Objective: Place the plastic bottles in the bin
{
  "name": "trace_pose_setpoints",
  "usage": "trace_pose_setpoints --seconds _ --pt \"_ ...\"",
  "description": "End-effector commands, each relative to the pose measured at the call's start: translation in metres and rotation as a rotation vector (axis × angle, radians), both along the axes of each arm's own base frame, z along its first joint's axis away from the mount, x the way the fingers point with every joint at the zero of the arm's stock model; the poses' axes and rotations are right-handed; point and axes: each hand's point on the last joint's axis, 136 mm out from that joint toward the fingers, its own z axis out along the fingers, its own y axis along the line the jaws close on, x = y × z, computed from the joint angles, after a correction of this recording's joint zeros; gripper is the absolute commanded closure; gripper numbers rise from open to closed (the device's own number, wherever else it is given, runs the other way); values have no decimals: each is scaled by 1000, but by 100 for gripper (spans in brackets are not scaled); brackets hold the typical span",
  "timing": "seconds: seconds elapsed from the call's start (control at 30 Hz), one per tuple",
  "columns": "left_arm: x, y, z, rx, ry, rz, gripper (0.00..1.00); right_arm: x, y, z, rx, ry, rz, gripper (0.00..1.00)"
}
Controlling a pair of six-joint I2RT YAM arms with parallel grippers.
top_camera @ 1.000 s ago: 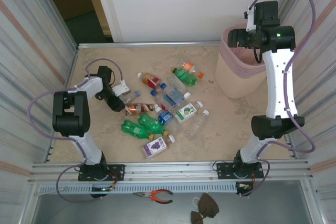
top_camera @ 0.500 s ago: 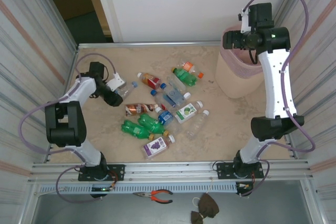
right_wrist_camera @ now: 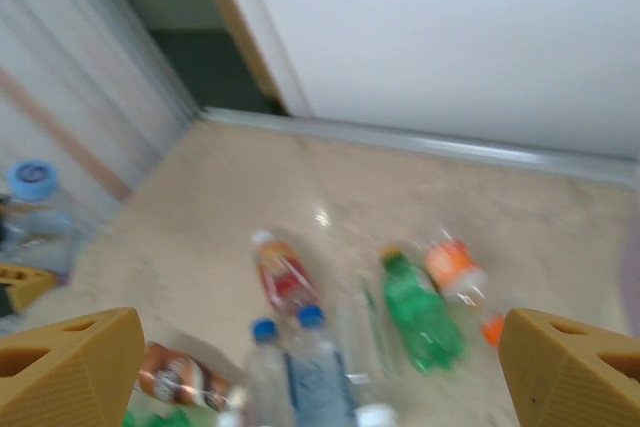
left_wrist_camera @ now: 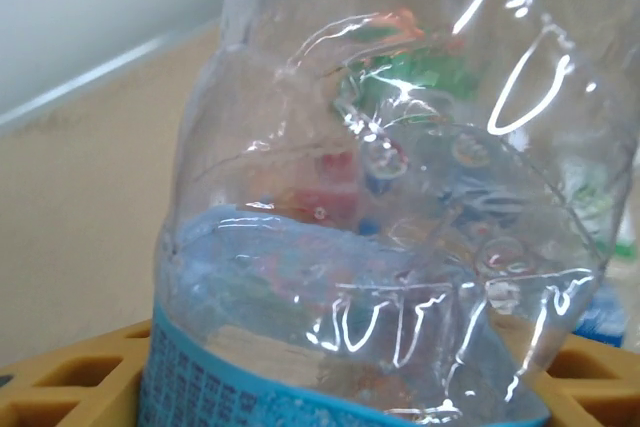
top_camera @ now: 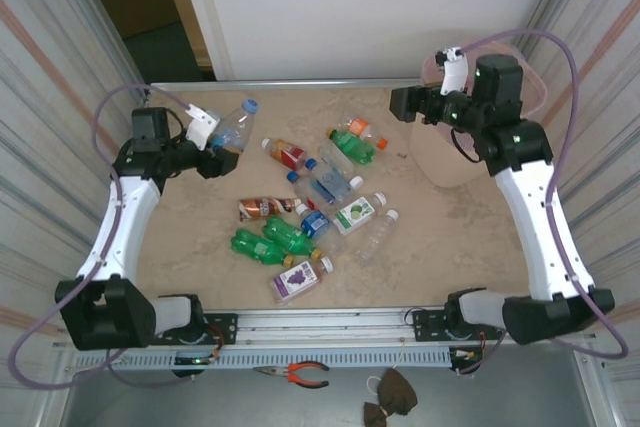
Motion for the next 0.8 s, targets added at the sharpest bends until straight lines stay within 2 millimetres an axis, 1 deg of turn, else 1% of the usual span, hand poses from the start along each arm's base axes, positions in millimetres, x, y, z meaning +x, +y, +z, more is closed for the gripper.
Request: trace_pose_setpoints --seconds 0.0,0.13,0.2,0.23,0.33,0.4,0.53,0.6,0.67,0.77 --pt "-17 -34 47 -186 -86 -101 34 -28 32 55 164 -217 191 8" --pt "-37 -66 78 -248 -163 -200 34 -52 56 63 224 -266 316 7" --pt "-48 -83 93 -283 -192 -254 34 -68 71 67 243 -303 396 6" --pt "-53 -90 98 -295 -204 -280 34 -74 77 67 246 -323 429 5" --pt "-72 -114 115 -330 -239 -368 34 -101 98 67 234 -384 554 3" --pt "-87 -129 124 -345 -249 -438 34 -118 111 66 216 -416 633 3" --pt "-115 -149 141 -401 -267 -565 34 -151 129 63 175 -506 768 3" --pt "-130 -156 147 -418 -267 -629 34 -172 137 63 155 -567 845 2" --pt "-142 -163 152 -421 -272 -672 34 -189 145 62 134 -617 894 1" --pt "-158 -172 156 -423 -279 -734 34 -198 156 61 104 -646 913 1"
